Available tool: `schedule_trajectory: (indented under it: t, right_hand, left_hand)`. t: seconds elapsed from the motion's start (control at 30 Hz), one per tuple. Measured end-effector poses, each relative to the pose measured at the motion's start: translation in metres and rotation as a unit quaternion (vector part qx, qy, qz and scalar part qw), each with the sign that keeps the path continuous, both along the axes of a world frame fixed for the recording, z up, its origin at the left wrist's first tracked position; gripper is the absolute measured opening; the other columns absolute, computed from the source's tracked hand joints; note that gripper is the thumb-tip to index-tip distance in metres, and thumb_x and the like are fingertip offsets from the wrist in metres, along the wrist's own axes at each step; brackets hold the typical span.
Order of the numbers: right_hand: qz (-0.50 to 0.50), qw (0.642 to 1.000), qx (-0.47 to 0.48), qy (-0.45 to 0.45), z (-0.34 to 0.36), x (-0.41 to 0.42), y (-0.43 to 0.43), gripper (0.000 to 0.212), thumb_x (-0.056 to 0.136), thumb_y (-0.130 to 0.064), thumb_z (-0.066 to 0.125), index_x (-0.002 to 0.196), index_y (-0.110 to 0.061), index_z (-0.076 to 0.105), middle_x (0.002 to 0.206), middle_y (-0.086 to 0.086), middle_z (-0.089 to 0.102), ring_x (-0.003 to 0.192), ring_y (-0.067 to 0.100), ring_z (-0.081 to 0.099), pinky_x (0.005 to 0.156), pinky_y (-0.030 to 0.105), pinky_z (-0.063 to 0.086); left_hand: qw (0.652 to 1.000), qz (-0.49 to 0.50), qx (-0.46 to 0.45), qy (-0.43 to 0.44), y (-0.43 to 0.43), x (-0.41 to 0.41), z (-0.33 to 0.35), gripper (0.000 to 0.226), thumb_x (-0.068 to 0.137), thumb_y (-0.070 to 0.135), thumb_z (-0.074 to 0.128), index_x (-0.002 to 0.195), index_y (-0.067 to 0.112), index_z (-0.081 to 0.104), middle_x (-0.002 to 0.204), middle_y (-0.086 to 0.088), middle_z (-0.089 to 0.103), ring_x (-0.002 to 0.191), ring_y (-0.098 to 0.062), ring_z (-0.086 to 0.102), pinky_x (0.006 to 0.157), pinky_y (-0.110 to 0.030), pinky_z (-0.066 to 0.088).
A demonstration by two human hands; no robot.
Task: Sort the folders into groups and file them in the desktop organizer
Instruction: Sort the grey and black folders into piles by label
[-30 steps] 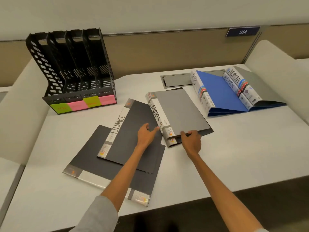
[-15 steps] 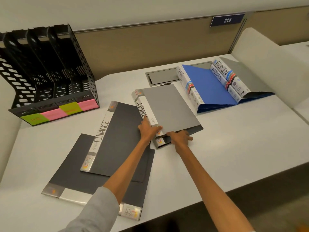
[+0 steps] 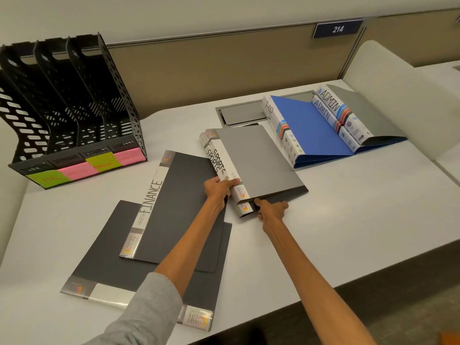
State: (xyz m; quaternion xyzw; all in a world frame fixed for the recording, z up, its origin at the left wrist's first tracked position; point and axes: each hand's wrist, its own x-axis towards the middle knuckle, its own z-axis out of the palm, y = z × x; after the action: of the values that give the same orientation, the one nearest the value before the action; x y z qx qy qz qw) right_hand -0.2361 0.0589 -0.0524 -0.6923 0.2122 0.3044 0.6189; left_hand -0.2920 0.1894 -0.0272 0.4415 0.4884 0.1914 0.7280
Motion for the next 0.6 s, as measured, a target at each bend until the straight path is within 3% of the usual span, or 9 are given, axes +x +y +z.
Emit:
schedule_trajectory:
  t: [0.1,0.23,0.3,0.43,0.6]
  right_hand:
    - [0.015,1.0,-0.001,0.004,-0.006,-0.004,0.003,0.089,0.074,-0.006,0.079,0.145,-0.009,0.025,0.123,0.021,0.059,0.075,0.021,0.055,0.052,0.026,0.046]
    - [0.016,0.999,0.037,0.009,-0.008,-0.012,0.011,0.085,0.075,-0.005,0.08,0.143,-0.012,0.028,0.116,0.013,0.054,0.064,0.015,0.056,0.057,0.025,0.05]
    - [0.026,0.999,0.025,-0.025,-0.007,-0.016,0.016,0.078,0.076,-0.007,0.08,0.137,-0.012,0.033,0.118,0.011,0.052,0.079,0.021,0.062,0.064,0.028,0.053]
    - [0.026,0.993,-0.006,-0.118,-0.007,-0.016,0.025,0.077,0.074,-0.013,0.083,0.133,-0.016,0.034,0.126,0.011,0.051,0.11,0.034,0.06,0.095,0.048,0.053]
    - [0.021,0.992,0.014,-0.126,-0.005,0.003,0.029,0.073,0.072,-0.012,0.085,0.127,-0.015,0.037,0.114,0.007,0.049,0.111,0.037,0.061,0.09,0.049,0.056]
  left_hand:
    - [0.999,-0.015,0.031,-0.02,0.006,-0.009,0.0,0.041,0.069,-0.009,0.079,0.106,0.001,0.067,0.111,-0.011,0.07,0.081,-0.016,0.069,0.054,-0.021,0.055]
    - [0.996,-0.044,0.072,-0.031,0.021,-0.018,0.003,0.053,0.071,-0.009,0.077,0.121,0.001,0.062,0.113,-0.01,0.07,0.091,-0.019,0.069,0.059,-0.023,0.057]
    - [0.994,-0.051,0.087,-0.038,0.027,-0.019,0.008,0.055,0.072,-0.009,0.076,0.122,0.002,0.059,0.111,-0.008,0.069,0.087,-0.016,0.068,0.057,-0.019,0.056]
    - [0.991,-0.07,0.106,-0.042,0.037,-0.019,0.01,0.056,0.073,-0.007,0.077,0.124,0.0,0.057,0.108,-0.007,0.068,0.087,-0.011,0.068,0.062,-0.017,0.056]
    - [0.981,-0.12,0.149,-0.036,0.048,-0.004,0.015,0.046,0.073,-0.007,0.077,0.116,0.0,0.062,0.102,-0.004,0.069,0.077,-0.002,0.069,0.061,-0.013,0.053]
